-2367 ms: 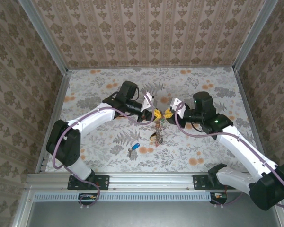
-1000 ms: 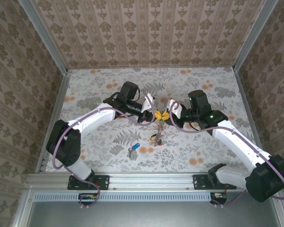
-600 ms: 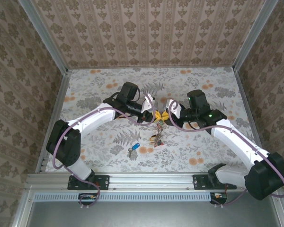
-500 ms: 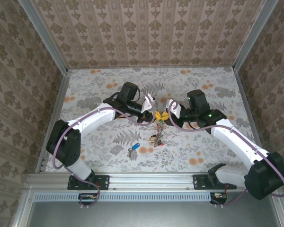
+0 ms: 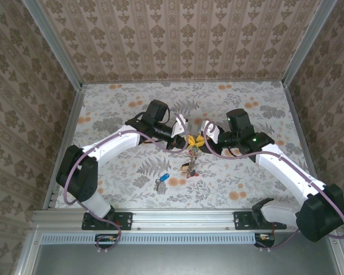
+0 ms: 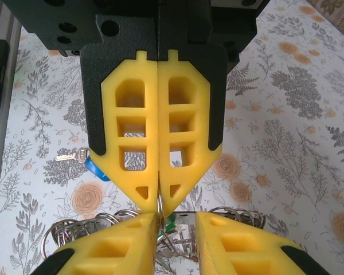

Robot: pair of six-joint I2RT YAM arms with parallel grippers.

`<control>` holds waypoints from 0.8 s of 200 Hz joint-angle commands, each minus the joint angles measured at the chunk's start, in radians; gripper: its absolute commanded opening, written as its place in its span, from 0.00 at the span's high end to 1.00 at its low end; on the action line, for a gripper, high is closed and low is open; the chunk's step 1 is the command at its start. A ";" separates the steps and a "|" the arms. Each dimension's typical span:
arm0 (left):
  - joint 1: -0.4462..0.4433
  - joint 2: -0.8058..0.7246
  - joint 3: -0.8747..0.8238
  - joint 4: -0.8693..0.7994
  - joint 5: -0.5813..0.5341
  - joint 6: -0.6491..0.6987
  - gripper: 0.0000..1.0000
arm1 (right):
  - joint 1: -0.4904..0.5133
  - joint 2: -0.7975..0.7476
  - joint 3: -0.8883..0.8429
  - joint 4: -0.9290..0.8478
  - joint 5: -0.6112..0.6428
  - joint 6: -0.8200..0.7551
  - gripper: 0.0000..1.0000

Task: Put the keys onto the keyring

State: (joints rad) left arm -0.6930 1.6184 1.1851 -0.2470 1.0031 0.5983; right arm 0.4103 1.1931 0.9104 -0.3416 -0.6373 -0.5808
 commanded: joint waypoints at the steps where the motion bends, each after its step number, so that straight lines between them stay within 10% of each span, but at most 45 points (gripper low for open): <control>1: -0.010 -0.032 0.053 0.036 0.056 0.025 1.00 | 0.001 -0.003 0.013 -0.049 -0.025 -0.006 0.73; 105: -0.016 -0.024 0.065 0.025 0.055 0.029 1.00 | -0.003 0.000 0.021 -0.064 -0.047 -0.005 0.68; 160: -0.020 -0.015 0.071 0.008 0.069 0.036 1.00 | -0.004 0.011 0.013 0.010 -0.027 0.026 0.84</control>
State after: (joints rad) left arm -0.7006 1.6184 1.2148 -0.2543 1.0065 0.6022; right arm 0.4084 1.1980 0.9138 -0.3714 -0.6575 -0.5694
